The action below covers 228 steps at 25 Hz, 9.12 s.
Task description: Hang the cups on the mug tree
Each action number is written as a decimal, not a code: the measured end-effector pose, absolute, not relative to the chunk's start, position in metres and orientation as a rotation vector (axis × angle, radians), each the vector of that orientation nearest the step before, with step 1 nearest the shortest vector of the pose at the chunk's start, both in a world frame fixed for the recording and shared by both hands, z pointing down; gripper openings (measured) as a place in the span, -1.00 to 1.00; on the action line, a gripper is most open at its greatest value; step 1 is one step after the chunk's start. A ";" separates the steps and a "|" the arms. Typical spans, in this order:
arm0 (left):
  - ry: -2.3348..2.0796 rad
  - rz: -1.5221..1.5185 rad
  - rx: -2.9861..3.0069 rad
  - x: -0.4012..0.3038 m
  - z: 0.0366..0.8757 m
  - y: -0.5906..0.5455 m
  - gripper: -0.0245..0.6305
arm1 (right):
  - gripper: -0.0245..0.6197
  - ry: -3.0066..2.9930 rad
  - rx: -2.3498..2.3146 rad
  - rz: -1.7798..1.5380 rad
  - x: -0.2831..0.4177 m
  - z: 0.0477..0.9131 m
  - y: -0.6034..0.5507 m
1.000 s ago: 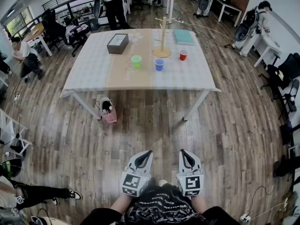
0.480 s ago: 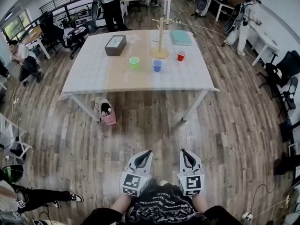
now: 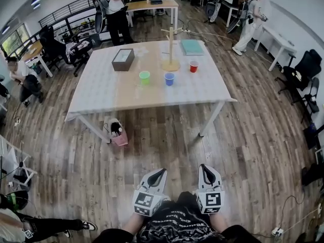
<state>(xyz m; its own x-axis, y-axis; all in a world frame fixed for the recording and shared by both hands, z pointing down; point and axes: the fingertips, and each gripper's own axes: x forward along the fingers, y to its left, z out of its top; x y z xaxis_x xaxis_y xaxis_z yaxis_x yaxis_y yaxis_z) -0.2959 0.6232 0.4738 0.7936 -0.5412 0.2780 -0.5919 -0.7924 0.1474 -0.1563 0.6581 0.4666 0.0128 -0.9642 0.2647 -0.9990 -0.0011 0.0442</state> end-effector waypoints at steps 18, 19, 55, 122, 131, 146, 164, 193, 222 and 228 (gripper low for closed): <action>-1.028 0.302 2.668 -0.266 0.485 0.540 -0.86 | -0.90 -2.138 1.991 0.248 -0.117 0.478 0.564; -1.041 0.299 2.662 -0.258 0.483 0.532 -0.86 | -0.90 -2.148 1.981 0.245 -0.109 0.478 0.554; -1.141 0.337 2.608 -0.023 0.503 0.386 -0.86 | -0.90 -2.277 1.839 0.355 0.105 0.510 0.397; -1.307 0.334 2.491 -0.091 0.506 -0.059 -0.86 | -0.51 -2.027 1.744 0.988 0.233 0.535 -0.130; -1.379 0.351 2.457 -0.095 0.506 -0.057 -0.86 | -0.47 -1.978 1.462 1.059 0.230 0.573 -0.149; -1.436 0.357 2.416 -0.105 0.509 -0.057 -0.86 | -0.81 -1.923 1.340 1.143 0.225 0.602 -0.152; -1.419 0.334 2.406 -0.107 0.511 -0.058 -0.86 | -0.82 -1.992 1.592 0.854 0.233 0.524 -0.181; -1.434 0.309 2.373 -0.117 0.515 -0.058 -0.86 | -0.82 -2.003 2.006 0.128 0.203 0.350 -0.224; -1.456 0.321 2.347 -0.128 0.523 -0.061 -0.86 | -0.82 -1.804 2.052 -0.267 0.162 0.318 -0.237; -1.450 0.328 2.361 -0.125 0.522 -0.060 -0.86 | -0.82 -1.725 2.081 -0.354 0.153 0.316 -0.229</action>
<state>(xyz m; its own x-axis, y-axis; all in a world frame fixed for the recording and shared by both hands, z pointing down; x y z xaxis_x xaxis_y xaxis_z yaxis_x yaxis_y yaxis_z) -0.1247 -0.0598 0.5223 0.4493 -0.8123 0.3718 -0.8933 -0.4150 0.1728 0.1530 -0.2287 0.3158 0.2011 -0.9774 0.0655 -0.8725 -0.1483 0.4656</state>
